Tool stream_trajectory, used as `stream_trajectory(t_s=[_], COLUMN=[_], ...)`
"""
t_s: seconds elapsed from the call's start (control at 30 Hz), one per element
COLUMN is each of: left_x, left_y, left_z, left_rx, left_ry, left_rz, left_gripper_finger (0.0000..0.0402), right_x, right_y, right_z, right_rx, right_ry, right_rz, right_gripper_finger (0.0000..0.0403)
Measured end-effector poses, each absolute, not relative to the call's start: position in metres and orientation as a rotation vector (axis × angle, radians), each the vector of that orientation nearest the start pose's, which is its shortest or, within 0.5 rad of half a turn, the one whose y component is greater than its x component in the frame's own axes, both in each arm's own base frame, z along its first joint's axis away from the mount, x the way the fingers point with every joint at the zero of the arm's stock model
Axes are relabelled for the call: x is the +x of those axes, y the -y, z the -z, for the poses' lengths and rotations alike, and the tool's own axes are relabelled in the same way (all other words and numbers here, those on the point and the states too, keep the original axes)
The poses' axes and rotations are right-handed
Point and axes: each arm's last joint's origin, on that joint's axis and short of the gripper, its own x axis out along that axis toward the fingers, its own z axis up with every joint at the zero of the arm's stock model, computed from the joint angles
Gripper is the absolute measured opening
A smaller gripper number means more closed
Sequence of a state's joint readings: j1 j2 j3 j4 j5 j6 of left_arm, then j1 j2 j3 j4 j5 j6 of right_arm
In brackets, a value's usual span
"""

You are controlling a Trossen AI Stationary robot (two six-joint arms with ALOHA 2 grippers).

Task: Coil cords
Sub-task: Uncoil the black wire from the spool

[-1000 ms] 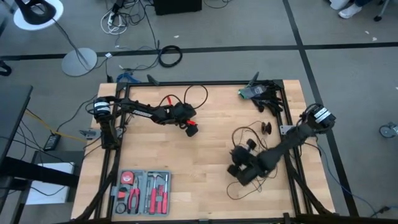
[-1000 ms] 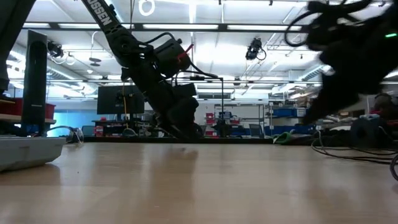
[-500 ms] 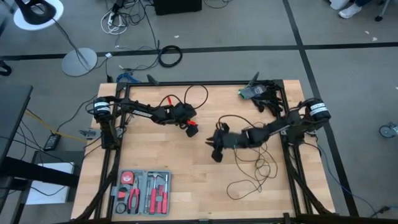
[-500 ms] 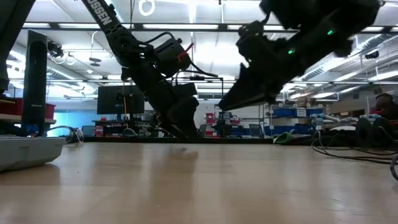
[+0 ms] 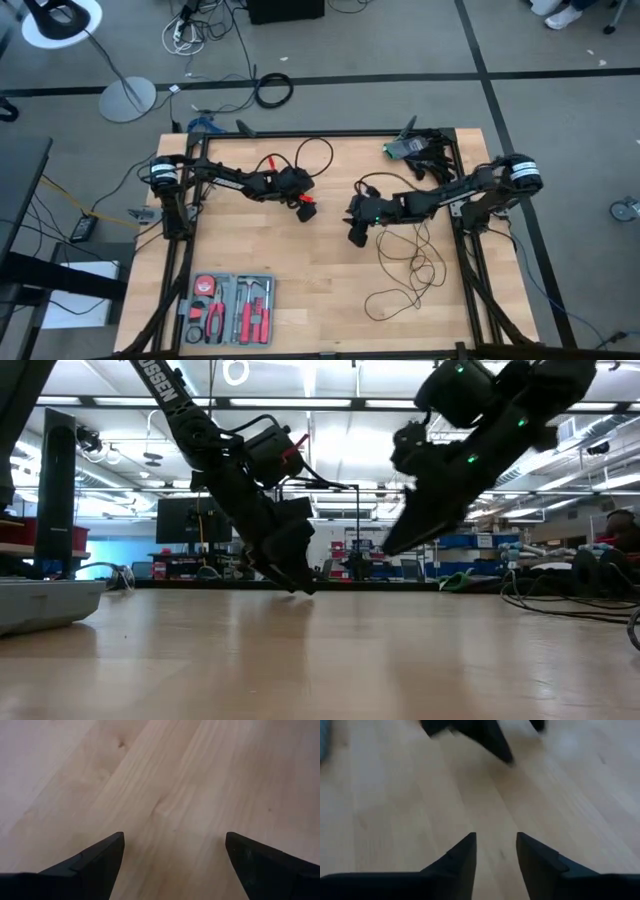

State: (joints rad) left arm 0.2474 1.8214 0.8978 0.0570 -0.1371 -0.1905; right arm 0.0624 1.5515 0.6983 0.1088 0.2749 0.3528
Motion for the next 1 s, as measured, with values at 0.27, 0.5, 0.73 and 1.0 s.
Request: stream_trajectory(t_s=[0.27,0.5,0.73,1.0], left_x=[0.333,0.333,0.333,0.334], left_y=[-0.088,-0.088,-0.088,-0.088], left_z=[-0.127,-0.127,-0.127,-0.128], left_rx=[-0.226,-0.228,-0.228,-0.228], left_ry=[-0.826,-0.82,-0.82,-0.81], left_rz=[-0.442,-0.443,-0.444,-0.443], left_gripper_finger=[0.0353,0.0353,0.0353,0.0353], right_x=[0.228,0.171,0.136,0.138], right_y=[-0.008,-0.013,-0.014,-0.012], right_z=[-0.193,-0.213,-0.215,-0.211], right_rx=[0.422,0.566,0.799,0.794], right_ry=[-0.91,-0.957,-0.916,-0.924], right_rz=[0.513,0.799,1.197,1.249], right_gripper_finger=[0.0162,0.016,0.016,0.0145])
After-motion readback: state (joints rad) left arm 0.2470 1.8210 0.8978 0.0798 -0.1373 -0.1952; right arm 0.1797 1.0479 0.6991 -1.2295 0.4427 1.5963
